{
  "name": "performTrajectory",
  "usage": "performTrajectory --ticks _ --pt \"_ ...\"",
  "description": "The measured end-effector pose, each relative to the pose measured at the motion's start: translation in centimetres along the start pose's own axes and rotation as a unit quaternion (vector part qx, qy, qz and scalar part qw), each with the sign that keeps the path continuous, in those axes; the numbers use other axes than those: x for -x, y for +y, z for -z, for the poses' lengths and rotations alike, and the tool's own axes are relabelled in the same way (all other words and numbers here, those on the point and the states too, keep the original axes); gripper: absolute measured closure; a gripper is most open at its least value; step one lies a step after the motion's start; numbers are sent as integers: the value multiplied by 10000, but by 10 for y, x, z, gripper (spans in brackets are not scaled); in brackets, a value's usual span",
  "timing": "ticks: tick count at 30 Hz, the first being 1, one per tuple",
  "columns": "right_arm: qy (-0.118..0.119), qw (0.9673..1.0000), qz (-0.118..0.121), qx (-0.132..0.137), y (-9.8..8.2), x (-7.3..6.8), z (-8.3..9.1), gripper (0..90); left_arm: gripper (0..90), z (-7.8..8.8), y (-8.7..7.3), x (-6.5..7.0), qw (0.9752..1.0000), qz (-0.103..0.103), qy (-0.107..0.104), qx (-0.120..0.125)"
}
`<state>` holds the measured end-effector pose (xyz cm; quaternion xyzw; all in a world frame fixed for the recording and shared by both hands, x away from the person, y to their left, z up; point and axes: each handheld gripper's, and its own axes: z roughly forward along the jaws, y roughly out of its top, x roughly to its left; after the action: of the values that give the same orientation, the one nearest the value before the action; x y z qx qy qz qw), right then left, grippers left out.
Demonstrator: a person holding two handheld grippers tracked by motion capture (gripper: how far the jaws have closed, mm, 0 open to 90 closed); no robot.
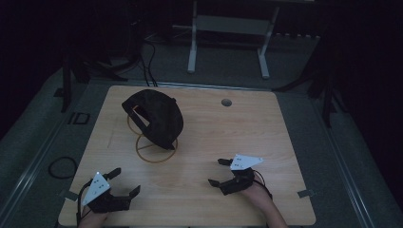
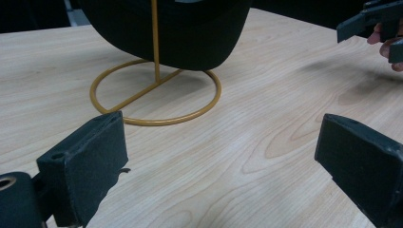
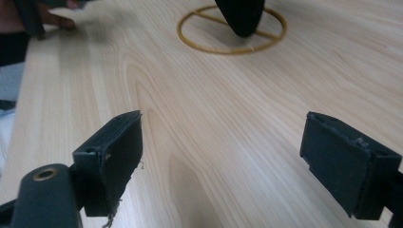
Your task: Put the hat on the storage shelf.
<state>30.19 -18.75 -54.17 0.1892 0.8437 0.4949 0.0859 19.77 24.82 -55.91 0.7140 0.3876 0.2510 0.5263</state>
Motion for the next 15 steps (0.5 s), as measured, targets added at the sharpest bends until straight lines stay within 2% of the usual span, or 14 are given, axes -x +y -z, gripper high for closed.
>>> performTrajectory --ticks 3,8,15 --pt "-64 9999 -81 -51 -7 1 5 141 38 0 0 0 10000 -27 22 -29" --pt "-255 9994 -53 -248 -18 2 12 140 38 -1 0 1 10000 -60 12 -47" --pt "-441 9984 -176 -296 -28 7 24 140 38 -1 0 2 10000 -80 12 -47"
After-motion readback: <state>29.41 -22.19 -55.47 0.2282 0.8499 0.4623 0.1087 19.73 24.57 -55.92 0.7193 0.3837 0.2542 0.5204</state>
